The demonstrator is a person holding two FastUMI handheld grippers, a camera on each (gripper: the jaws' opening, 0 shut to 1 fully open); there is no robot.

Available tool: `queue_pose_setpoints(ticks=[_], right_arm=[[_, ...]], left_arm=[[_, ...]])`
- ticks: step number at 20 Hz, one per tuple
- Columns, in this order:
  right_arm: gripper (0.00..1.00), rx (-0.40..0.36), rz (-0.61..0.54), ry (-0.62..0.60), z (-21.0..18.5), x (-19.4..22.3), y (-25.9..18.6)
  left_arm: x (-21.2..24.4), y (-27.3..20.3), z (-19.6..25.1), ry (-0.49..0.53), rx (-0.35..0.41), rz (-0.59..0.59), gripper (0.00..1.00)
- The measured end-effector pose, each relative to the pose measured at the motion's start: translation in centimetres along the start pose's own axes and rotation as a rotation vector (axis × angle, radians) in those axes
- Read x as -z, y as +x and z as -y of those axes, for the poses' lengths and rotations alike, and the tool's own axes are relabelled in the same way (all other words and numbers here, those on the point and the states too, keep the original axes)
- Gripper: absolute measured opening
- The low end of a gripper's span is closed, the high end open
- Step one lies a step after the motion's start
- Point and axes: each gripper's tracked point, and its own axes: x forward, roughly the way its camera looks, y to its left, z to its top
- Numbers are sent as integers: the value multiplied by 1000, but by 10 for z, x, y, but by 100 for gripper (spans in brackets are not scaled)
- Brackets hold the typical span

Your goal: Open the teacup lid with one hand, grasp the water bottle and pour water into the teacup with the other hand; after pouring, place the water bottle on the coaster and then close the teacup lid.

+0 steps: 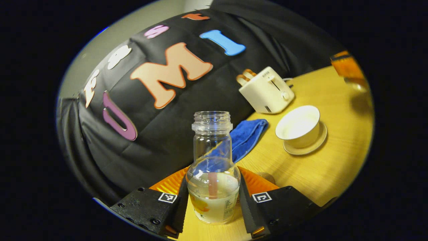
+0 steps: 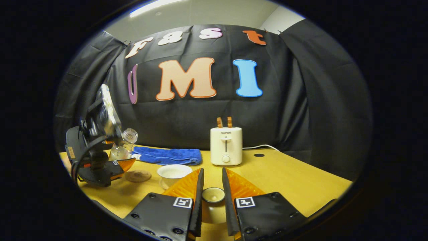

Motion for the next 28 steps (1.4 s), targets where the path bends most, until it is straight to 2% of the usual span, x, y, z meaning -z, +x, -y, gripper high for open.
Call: queue_pose_setpoints(ticks=[2, 4, 5, 10, 15, 22, 28], right_arm=[[33, 27, 0, 0, 17, -1, 3], [32, 63, 2, -1, 32, -1, 4], [33, 69, 2, -2, 36, -2, 5], [33, 75, 2, -2, 40, -2, 8], [32, 68, 2, -2, 39, -1, 13], [33, 59, 1, -2, 37, -1, 14], [33, 56, 1, -2, 37, -2, 14]], left_arm=[[-2, 9, 1, 133, 12, -10, 66], [-7, 16, 10, 214, 51, -17, 66], [-12, 16, 10, 256, 58, -12, 64], [-31, 23, 20, 506, 114, -28, 66], [-26, 27, 18, 670, 154, -76, 66], [-23, 26, 18, 818, 195, -120, 66], [-25, 26, 15, 931, 194, -135, 66]])
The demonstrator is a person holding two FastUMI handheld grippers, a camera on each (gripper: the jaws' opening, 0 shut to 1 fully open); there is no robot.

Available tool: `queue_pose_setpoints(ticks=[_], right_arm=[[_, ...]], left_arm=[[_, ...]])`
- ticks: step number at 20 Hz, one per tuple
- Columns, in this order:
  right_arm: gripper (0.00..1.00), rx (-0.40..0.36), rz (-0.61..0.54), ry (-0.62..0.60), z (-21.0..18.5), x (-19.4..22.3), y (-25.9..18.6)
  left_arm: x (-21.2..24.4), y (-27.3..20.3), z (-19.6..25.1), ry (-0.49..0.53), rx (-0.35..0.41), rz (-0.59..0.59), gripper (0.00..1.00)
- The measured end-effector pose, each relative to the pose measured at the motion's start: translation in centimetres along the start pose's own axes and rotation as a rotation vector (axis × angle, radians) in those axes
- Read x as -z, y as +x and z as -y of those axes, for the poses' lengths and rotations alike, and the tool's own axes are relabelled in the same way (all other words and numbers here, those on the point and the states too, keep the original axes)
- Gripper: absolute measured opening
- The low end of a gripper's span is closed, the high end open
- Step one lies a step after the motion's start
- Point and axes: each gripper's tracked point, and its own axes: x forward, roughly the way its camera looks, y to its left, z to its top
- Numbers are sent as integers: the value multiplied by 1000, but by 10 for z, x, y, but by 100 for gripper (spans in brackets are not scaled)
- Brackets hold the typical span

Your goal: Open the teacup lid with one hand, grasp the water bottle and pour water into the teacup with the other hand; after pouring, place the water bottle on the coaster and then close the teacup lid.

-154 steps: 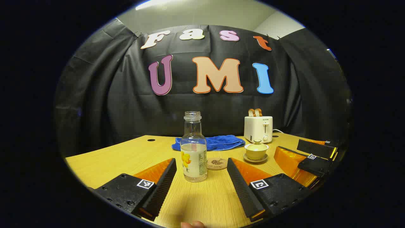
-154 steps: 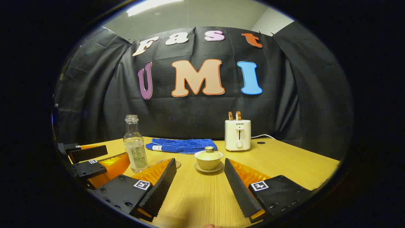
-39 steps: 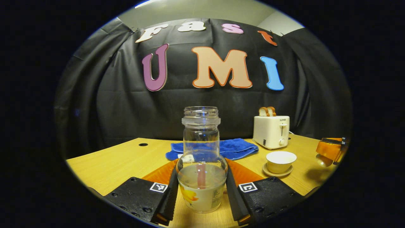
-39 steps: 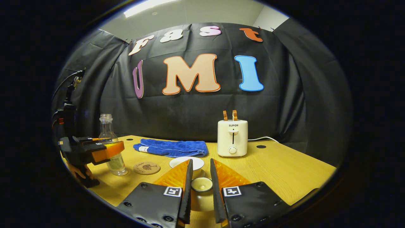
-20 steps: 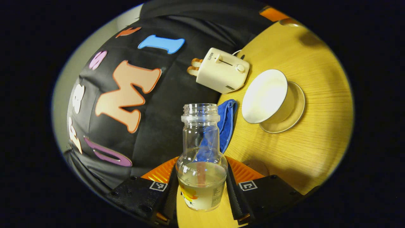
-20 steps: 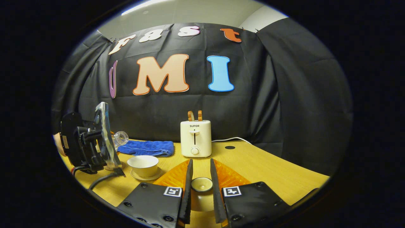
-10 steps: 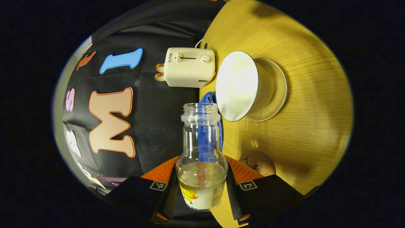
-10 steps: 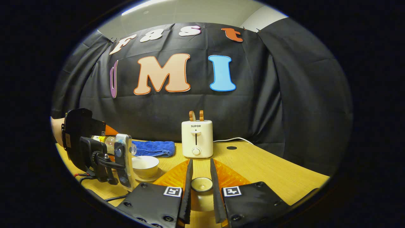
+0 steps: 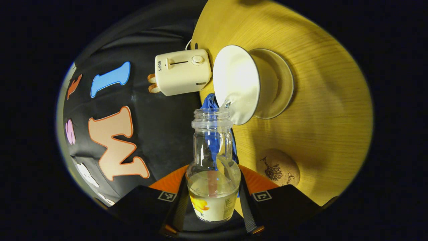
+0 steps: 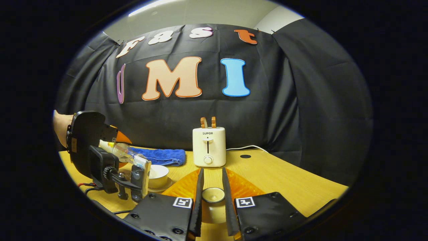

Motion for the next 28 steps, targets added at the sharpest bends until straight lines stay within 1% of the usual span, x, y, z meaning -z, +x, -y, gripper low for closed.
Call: queue_pose_setpoints(ticks=[4, 5, 7, 8, 10, 11, 19, 22, 24, 28], right_arm=[[32, 0, 0, 0, 0, 0, 0], [32, 0, 0, 0, 0, 0, 0], [33, 0, 0, 0, 0, 0, 0], [33, 0, 0, 0, 0, 0, 0], [32, 0, 0, 0, 0, 0, 0], [32, 0, 0, 0, 0, 0, 0], [33, -1, 0, 0, 1, 0, 0], [33, -9, -1, 0, -1, 1, 0], [33, -9, -1, 0, -1, 0, 0], [33, -9, -1, 0, -1, 1, 0]], left_arm=[[-2, -1, 0, 29, -7, -1, 65], [-2, -3, -2, 41, -12, -3, 66], [-3, -4, -3, 72, -19, -8, 65], [-2, -3, -4, 86, -22, -12, 67], [-1, -1, -4, 109, -21, -21, 65], [-1, 0, -6, 121, -25, -24, 66], [18, 19, -10, 203, -37, -47, 66], [21, 17, -16, 245, -49, -54, 66], [25, 17, -17, 256, -55, -54, 66], [19, 14, -18, 276, -73, -48, 67]])
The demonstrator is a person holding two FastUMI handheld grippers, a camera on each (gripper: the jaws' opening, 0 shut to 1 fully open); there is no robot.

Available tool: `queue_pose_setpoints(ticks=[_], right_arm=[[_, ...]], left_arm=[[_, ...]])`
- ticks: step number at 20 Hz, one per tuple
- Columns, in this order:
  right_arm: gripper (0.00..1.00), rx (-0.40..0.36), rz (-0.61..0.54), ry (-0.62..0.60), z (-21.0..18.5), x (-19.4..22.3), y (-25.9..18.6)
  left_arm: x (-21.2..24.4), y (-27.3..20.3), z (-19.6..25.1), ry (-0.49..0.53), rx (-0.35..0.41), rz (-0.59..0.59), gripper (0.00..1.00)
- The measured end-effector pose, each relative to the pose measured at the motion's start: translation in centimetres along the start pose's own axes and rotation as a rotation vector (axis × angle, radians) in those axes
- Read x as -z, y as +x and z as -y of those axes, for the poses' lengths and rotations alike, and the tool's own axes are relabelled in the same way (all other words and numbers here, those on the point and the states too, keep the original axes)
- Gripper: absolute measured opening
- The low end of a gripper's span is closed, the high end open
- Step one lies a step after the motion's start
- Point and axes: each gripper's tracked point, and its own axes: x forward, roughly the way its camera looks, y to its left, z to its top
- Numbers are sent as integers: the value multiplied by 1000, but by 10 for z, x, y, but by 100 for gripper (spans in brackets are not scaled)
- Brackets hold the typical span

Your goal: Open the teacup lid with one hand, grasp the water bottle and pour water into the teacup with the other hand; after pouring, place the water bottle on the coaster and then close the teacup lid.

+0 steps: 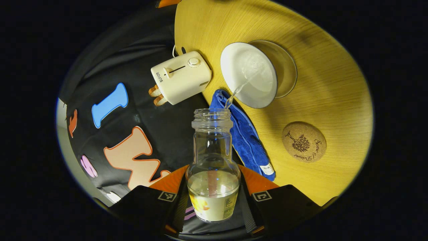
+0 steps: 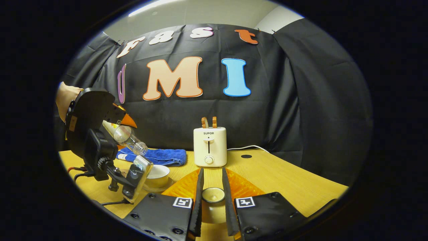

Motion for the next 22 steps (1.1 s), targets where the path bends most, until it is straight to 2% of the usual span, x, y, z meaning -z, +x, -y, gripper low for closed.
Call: queue_pose_setpoints(ticks=[16, 17, 19, 22], right_arm=[[32, 0, 0, 0, 0, 0, 0], [32, 0, 0, 0, 0, 0, 0], [32, 0, 0, 0, 0, 0, 0], [33, 0, 0, 0, 0, 0, 0]], left_arm=[[-1, -1, -2, 21, -22, -2, 65], [-1, 0, -1, 2, -21, 5, 66], [-5, 2, 7, -99, -16, 38, 65], [-22, 5, 19, -330, -12, 111, 66]])
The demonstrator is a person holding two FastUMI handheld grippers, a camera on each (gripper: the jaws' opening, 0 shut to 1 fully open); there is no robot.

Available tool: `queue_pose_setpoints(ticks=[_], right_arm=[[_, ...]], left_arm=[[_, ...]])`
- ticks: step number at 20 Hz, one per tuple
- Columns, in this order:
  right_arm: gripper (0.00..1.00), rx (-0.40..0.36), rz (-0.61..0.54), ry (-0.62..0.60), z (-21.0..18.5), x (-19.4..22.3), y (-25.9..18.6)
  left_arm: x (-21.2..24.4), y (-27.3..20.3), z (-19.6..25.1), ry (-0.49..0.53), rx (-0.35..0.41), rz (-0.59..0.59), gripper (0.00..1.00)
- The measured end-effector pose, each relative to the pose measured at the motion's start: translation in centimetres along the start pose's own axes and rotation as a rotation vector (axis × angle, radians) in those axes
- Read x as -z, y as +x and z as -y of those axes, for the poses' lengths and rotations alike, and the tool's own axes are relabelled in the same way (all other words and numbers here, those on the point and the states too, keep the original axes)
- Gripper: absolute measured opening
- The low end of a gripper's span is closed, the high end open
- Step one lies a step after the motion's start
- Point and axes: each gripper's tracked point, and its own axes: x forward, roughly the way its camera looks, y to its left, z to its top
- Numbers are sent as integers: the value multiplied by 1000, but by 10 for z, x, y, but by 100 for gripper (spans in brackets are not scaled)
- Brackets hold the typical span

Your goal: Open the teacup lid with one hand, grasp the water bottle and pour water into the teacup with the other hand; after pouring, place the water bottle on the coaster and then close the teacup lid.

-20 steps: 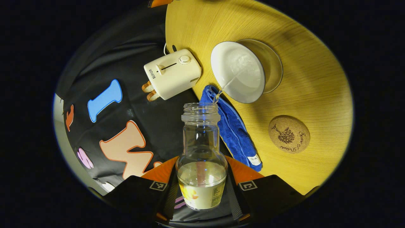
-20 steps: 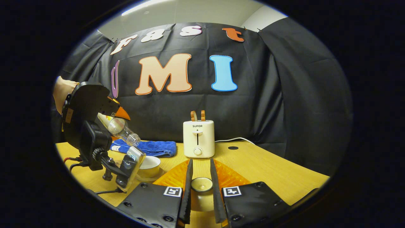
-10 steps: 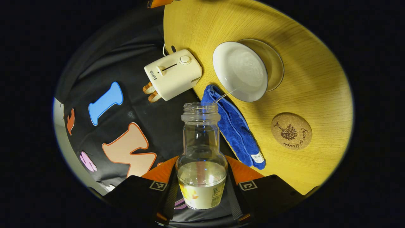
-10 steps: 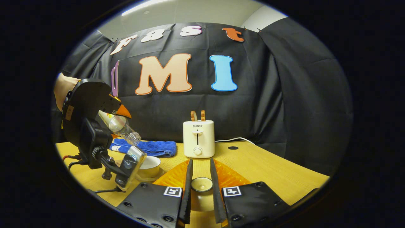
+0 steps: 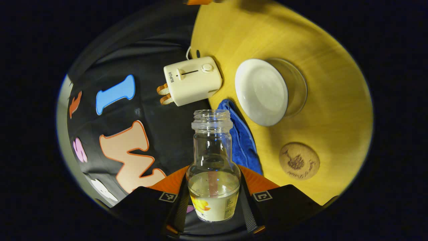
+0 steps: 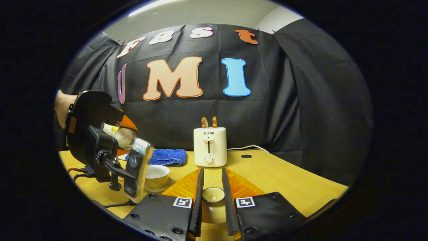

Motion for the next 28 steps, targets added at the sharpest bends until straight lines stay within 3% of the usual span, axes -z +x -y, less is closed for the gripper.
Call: queue_pose_setpoints(ticks=[4, 9, 11, 15, 19, 23, 28], right_arm=[[33, 0, 0, 0, 0, 0, 0], [33, 0, 0, 0, 0, 0, 0], [33, 0, 0, 0, 0, 0, 0], [33, 0, 0, 0, 0, 0, 0], [33, 0, 0, 0, 0, 0, 0], [33, 0, 0, 0, 0, 0, 0], [33, 1, 0, 0, 0, 0, 0]], left_arm=[[-22, -5, 8, -433, -23, 131, 66], [-36, -25, -23, -1069, -202, 357, 66], [-33, -31, -27, -1205, -242, 406, 65], [-26, -18, -19, -1493, -211, 413, 65], [-21, -4, -4, -1658, -195, 381, 65], [-19, -3, 11, -1698, -155, 343, 66], [-21, -8, 15, -1668, -193, 375, 66]])
